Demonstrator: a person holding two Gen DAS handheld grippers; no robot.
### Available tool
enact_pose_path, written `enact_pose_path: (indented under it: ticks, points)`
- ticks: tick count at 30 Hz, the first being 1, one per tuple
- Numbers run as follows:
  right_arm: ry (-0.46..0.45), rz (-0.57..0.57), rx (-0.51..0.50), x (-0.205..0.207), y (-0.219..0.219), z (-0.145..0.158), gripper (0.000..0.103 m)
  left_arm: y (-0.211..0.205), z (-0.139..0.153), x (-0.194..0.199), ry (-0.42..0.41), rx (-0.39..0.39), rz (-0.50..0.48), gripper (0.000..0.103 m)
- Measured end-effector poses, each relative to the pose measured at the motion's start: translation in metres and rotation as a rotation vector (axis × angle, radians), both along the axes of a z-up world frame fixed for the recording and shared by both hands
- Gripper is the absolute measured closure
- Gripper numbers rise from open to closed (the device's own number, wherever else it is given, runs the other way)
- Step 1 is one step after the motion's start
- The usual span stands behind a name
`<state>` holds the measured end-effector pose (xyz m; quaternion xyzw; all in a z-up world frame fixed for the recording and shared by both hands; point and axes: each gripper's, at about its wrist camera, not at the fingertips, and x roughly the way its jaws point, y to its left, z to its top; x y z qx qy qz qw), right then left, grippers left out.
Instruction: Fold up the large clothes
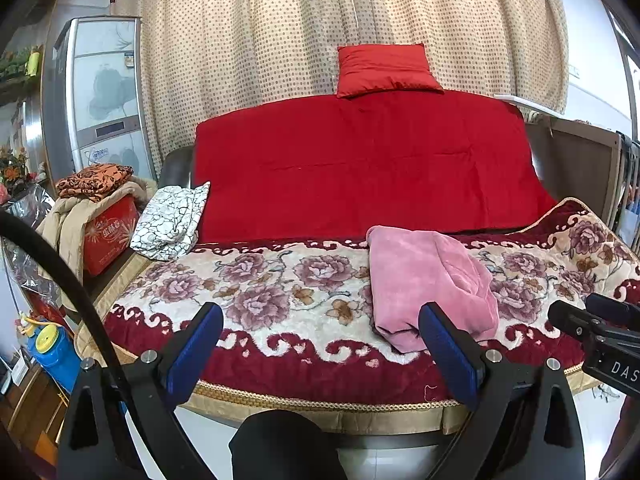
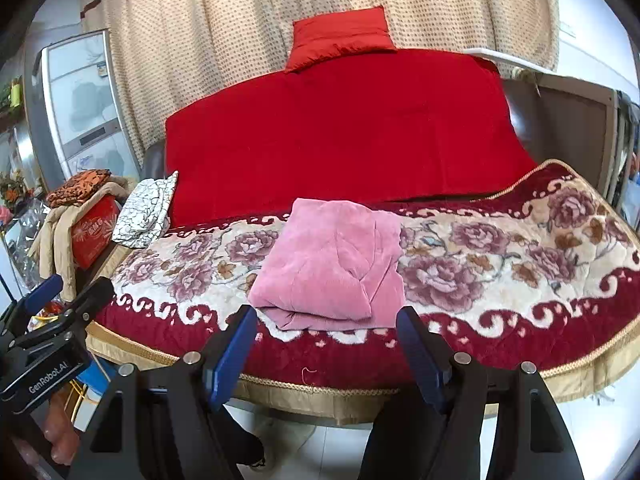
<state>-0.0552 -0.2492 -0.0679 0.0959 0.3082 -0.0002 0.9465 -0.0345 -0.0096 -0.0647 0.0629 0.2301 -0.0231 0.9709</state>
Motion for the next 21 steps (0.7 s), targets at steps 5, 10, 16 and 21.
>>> enact_pose_path:
  ticks: [5, 10, 16, 21]
  points:
    - [-0.019, -0.002, -0.004, -0.005, 0.002, 0.006, 0.027, 0.001, 0.003, -0.001, 0.000, -0.009, -0.003, 0.005]
    - [-0.036, -0.009, 0.000, -0.005, -0.001, 0.010, 0.027, 0.000, 0.009, 0.004, -0.005, -0.003, 0.006, 0.005]
    - [-0.050, -0.019, 0.014, -0.005, -0.006, 0.016, 0.027, -0.003, 0.014, 0.007, -0.007, -0.013, 0.011, 0.005]
    - [-0.062, -0.032, 0.018, -0.006, -0.009, 0.019, 0.027, -0.012, 0.018, 0.011, -0.017, 0.014, -0.005, 0.005]
